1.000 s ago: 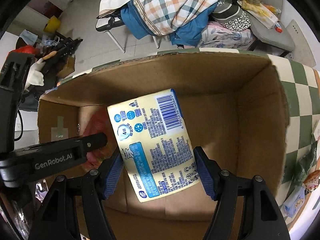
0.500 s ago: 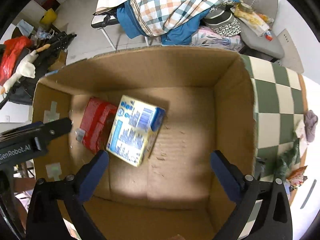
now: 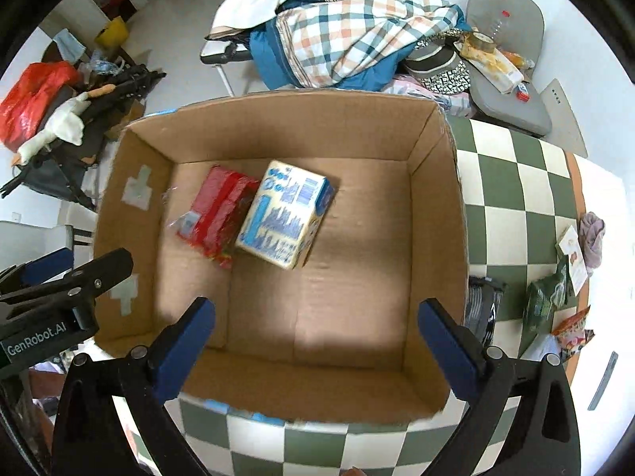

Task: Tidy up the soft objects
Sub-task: 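Carry both items into the box and open both tools to release, then grasp the black snack bag with left tool while right tool grasps the blue tissue pack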

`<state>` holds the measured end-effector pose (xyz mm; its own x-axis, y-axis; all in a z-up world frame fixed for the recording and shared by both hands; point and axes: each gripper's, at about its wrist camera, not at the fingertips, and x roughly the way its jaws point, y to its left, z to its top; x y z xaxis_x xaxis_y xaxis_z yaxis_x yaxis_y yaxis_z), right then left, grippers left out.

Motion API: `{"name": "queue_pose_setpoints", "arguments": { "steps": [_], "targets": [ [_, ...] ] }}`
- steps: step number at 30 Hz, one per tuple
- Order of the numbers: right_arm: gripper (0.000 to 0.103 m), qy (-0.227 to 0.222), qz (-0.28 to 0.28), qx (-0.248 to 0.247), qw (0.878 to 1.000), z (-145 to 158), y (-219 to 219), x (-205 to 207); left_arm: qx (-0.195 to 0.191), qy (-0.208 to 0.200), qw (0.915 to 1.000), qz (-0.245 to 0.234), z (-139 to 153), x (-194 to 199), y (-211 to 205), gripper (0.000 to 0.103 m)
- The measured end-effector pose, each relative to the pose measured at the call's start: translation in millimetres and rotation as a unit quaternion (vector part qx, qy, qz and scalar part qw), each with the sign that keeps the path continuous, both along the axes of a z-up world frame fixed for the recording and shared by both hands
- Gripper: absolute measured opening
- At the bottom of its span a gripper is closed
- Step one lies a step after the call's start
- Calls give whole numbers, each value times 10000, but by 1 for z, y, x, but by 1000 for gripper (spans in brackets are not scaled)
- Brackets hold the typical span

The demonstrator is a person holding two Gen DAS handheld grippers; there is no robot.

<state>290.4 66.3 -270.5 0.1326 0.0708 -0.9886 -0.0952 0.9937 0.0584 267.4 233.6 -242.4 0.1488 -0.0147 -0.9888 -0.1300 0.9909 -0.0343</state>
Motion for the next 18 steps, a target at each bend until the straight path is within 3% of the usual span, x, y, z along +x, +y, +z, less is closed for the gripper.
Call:
{"name": "queue_pose_setpoints", "arguments": {
  "steps": [11, 14, 18],
  "targets": [
    [103, -228, -81, 617, 9978, 47, -21, -43, -107, -419, 9991, 14, 50, -32, -22, 90],
    [103, -300, -191, 860, 9957, 65, -49, -50, 63, -604, 9976, -323, 71, -30, -59, 90],
    [103, -413, -533, 836, 9942, 86, -108, -60, 221, -702, 9925, -975, 92, -26, -127, 90]
  ]
}}
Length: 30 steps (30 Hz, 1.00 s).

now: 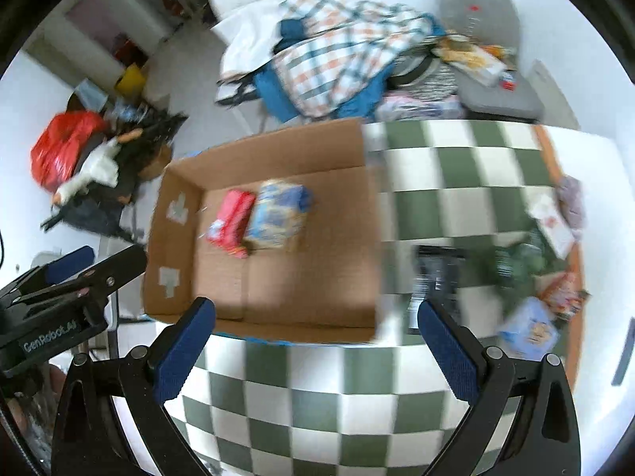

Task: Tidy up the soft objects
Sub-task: 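Grasp the black snack bag with left tool while right tool grasps the blue tissue pack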

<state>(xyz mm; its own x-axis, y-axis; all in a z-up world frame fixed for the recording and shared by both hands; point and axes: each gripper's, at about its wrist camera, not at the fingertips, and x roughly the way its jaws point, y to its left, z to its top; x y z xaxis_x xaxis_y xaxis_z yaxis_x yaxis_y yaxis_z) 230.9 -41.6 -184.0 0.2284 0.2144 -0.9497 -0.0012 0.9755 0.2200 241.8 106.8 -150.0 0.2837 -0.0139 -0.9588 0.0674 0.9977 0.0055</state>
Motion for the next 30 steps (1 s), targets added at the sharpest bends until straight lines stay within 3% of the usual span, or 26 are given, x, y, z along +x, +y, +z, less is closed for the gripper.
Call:
{"name": "queue_pose_setpoints", "arguments": {
  "steps": [3, 7, 11, 15, 19, 28, 30],
  "targets": [
    [103, 106, -388, -160, 9991, 6, -63, -7, 2, 30, 9989, -474, 2, 6, -58, 90],
    [103, 351, -871, -518, 9942, -12, -150, -19, 25, 584, 9922, -1101, -35, 24, -137, 90],
    [103, 1112, -729, -704, 9886, -74, -214, -27, 474, 1278, 9788, -1532, -100, 35, -204, 90],
    [103, 1664, -35, -1005, 9809, -132, -229, -36, 919, 1797, 9646, -1696, -157, 46, -243, 90],
    [103, 1946, 508, -1121, 9731, -178, -234, -35, 1024, 2283, 9537, -1667, -199, 53, -260, 90],
    [103, 2169, 1004, -1179, 9638, -227, -234, -28, 1180, 2923, 9374, -1477, -256, 59, -269, 90],
    [95, 2169, 916, -1264, 9636, -232, -239, -27, 1213, 3029, 9342, -1440, -265, 59, -265, 90]
  ]
}}
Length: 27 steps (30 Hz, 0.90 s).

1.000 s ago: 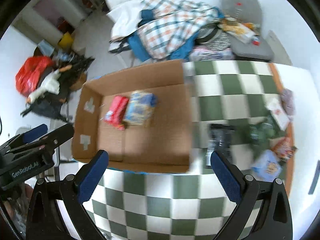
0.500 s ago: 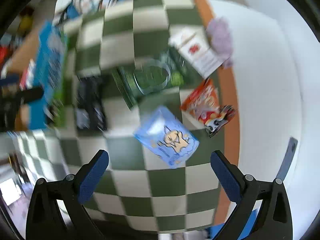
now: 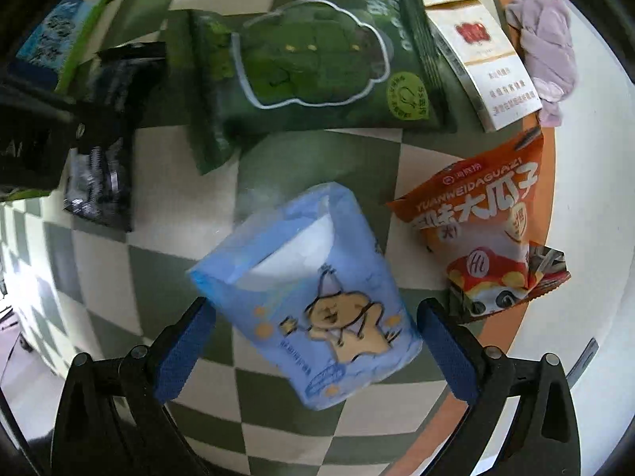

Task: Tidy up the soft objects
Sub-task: 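Grasp the black snack bag with left tool while right tool grasps the blue tissue pack, then carry both items into the box and open both tools to release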

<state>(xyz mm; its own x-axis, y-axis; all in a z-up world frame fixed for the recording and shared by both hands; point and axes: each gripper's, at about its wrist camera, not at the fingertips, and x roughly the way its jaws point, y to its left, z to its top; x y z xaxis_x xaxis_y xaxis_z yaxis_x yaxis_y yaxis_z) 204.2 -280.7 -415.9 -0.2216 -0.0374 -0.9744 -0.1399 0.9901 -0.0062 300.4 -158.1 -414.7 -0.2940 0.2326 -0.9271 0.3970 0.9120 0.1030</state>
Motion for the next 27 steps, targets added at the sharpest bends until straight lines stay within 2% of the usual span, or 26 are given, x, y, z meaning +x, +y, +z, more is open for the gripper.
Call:
{"name": "queue_pose_setpoints", "arguments": {
  "steps": [1, 4, 6, 7, 9, 11, 14, 15, 17, 20, 27],
  "targets": [
    [86, 0, -72, -1, 10000, -1, -4, 1, 44, 109, 9999, 24, -8, -2, 1, 90],
    [84, -36, -387, 37, 9992, 1, -17, -1, 42, 341, 9994, 81, -25, -5, 4, 90],
    [84, -81, -510, 18, 9987, 5, -26, 1, -49, 291, 9994, 177, -25, -5, 5, 88],
    [84, -121, -553, 46, 9984, 7, -29, 1, -185, 293, 9990, 280, -25, -5, 5, 84],
    [85, -73, -622, 130, 9980, 6, -34, 1, -380, 354, 9978, 417, -24, -5, 5, 66],
    [85, 14, -664, 161, 9977, 2, -40, 1, -472, 300, 9973, 483, -20, -8, 3, 56],
    [84, -7, -713, 116, 9974, 2, -44, 3, -433, 81, 9983, 387, -13, -10, -2, 52],
    [79, -15, -708, 90, 9974, 2, -42, 3, -418, 10, 9985, 364, -11, -12, -3, 51],
    [58, -115, -723, 40, 9973, 10, -42, 3, -439, -85, 9983, 372, -6, -17, -4, 50],
    [45, -147, -877, 45, 9960, 22, -36, 0, -554, -248, 9972, 442, 10, -22, -3, 49],
    [41, -338, -1442, 393, 9882, 71, -52, -5, -1165, -717, 9890, 565, 67, -37, 5, 49]
  ]
}}
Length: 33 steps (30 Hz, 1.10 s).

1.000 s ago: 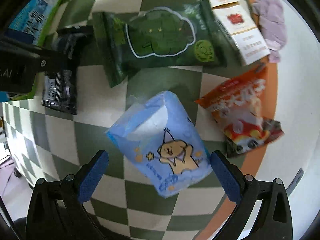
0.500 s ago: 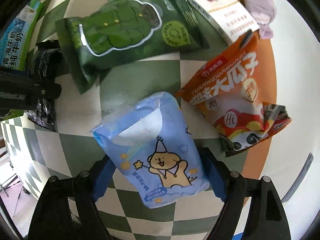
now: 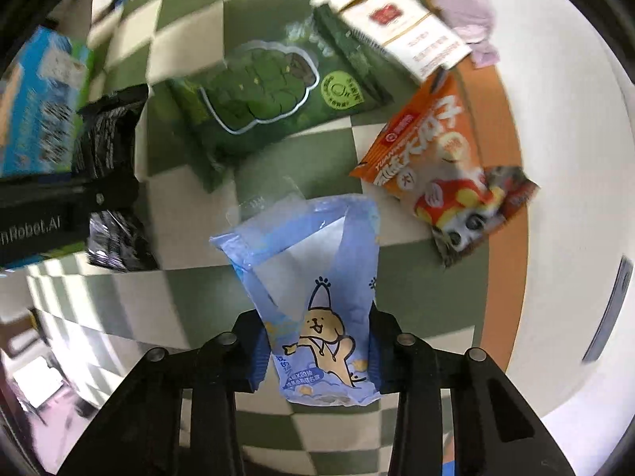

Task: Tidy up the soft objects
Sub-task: 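Carry both items into the box and open both tools to release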

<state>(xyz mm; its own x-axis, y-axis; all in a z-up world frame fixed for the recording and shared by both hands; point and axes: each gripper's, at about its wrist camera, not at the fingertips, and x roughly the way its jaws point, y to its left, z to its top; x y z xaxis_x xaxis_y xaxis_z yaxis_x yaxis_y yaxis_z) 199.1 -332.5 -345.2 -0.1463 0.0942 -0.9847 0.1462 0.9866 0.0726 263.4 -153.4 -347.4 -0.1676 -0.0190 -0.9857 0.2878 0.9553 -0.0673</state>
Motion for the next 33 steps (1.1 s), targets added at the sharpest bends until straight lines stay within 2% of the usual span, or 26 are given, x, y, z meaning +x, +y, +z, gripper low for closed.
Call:
{"name": "queue_pose_setpoints", "arguments": {
  "steps": [4, 6, 9, 10, 12, 17, 21, 24, 28, 33],
  "targets": [
    [41, -345, -245, 290, 9987, 46, 0, -2, -468, -356, 9981, 184, 50, -6, 22, 49],
    [41, -541, -276, 429, 9972, 73, 4, -2, -613, -604, 9959, 278, 77, -12, 39, 49],
    [40, -852, -233, 616, 9942, 107, 21, -6, -705, -901, 9926, 411, 120, 6, 64, 49],
    [40, -942, -209, 691, 9929, 113, 39, 8, -734, -1019, 9909, 491, 134, 2, 81, 49],
    [40, -1120, -101, 852, 9900, 127, 73, 10, -712, -1182, 9887, 587, 151, 6, 111, 49],
    [40, -1403, 211, 1194, 9827, 151, 160, 22, -438, -1578, 9828, 853, 171, 12, 175, 49],
    [40, -1424, 359, 1336, 9801, 154, 222, 42, -94, -1750, 9787, 1068, 176, 20, 232, 49],
    [40, -1475, 452, 1235, 9803, 148, 261, 62, 167, -1752, 9762, 1267, 166, 31, 273, 49],
    [40, -1404, 420, 1045, 9837, 126, 303, 92, 593, -1575, 9747, 1470, 135, 53, 326, 49],
    [40, -1269, 444, 717, 9883, 93, 333, 124, 858, -1179, 9767, 1576, 87, 80, 365, 49]
  ]
}}
